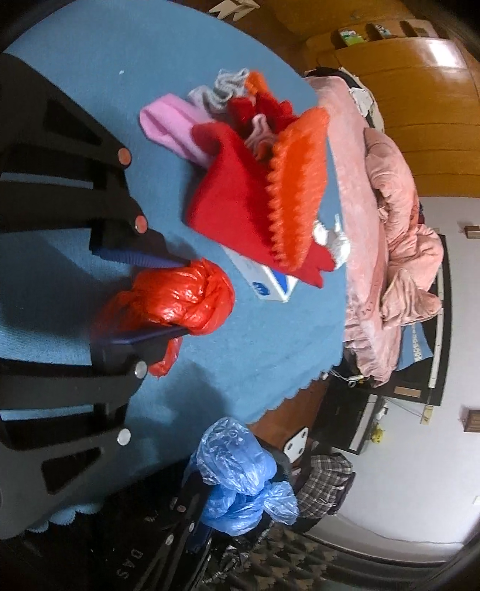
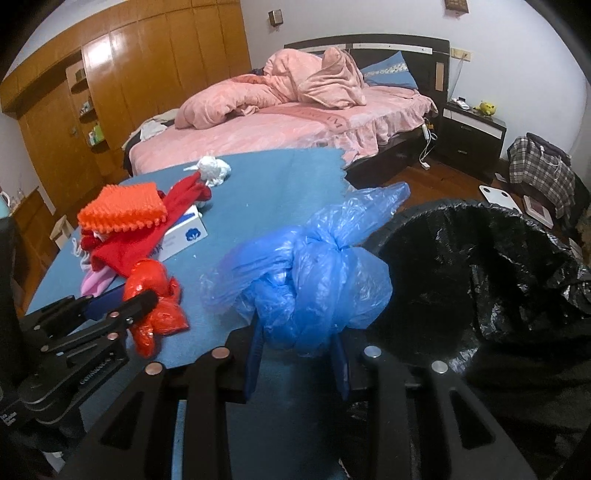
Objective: Collect trash
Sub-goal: 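Grasp the red plastic bag with the left gripper while the right gripper carries the blue bag to the bin, then drop the red and blue bags into the bin, opening both grippers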
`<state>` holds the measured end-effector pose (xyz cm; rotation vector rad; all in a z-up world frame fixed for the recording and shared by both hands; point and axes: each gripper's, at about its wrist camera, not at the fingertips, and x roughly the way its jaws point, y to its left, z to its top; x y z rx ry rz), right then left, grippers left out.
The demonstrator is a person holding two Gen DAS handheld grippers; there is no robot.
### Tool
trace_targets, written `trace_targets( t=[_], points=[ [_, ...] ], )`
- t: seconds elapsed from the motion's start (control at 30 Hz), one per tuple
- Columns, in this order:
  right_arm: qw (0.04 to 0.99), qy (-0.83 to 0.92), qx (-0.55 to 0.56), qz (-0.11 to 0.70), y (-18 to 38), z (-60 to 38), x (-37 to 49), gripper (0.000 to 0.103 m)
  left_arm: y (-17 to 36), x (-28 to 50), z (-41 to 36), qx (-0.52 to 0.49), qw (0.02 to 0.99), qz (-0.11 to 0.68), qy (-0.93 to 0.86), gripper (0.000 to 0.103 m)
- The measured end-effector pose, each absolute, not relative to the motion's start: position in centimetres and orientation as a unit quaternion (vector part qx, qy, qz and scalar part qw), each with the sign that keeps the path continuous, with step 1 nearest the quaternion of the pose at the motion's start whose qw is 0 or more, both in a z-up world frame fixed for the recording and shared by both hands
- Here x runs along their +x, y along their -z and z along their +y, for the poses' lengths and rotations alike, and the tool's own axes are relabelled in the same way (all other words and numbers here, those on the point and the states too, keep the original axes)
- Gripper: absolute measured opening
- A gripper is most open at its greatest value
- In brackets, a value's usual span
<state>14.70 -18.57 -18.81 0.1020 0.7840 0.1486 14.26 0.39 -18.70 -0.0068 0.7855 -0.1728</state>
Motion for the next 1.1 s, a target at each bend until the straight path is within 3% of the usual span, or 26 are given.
trace_targets(
  t=[0.27,0.63,0.7,0.8,0.87,0.97,1.03,1.1],
  points=[
    [0.934,-0.037,0.061,0.351,15.9,-22.3,12.9,0.032,14.0,13.8,-1.8,-0.013,0.932,0.341,0.122,0.028],
    [0.937,0.074,0.087,0.332,14.3,-32.2,10.2,0.033,11.5,14.4,-12.4,-0.001,0.918,0.322,0.232,0.029],
    [0.935,0.091,0.091,0.331,14.4,-33.6,9.8,0.034,11.2,14.4,-14.6,-0.004,0.911,0.320,0.261,0.035],
    [0.931,0.120,0.093,0.330,14.6,-35.5,9.2,0.047,11.7,14.6,-16.3,-0.009,0.896,0.331,0.296,0.059],
    [0.930,0.136,0.100,0.326,14.7,-36.5,8.9,0.069,12.1,14.2,-16.7,-0.001,0.898,0.329,0.292,0.067],
    [0.931,0.143,0.106,0.320,14.8,-36.6,8.8,0.088,12.9,13.9,-15.1,0.006,0.906,0.330,0.266,0.076],
    [0.933,0.136,0.106,0.315,14.8,-35.8,9.2,0.097,13.1,13.5,-13.4,0.011,0.914,0.329,0.238,0.081],
    [0.936,0.121,0.106,0.312,14.7,-34.7,9.2,0.097,13.3,12.9,-10.9,0.019,0.924,0.326,0.197,0.087]
  ],
)
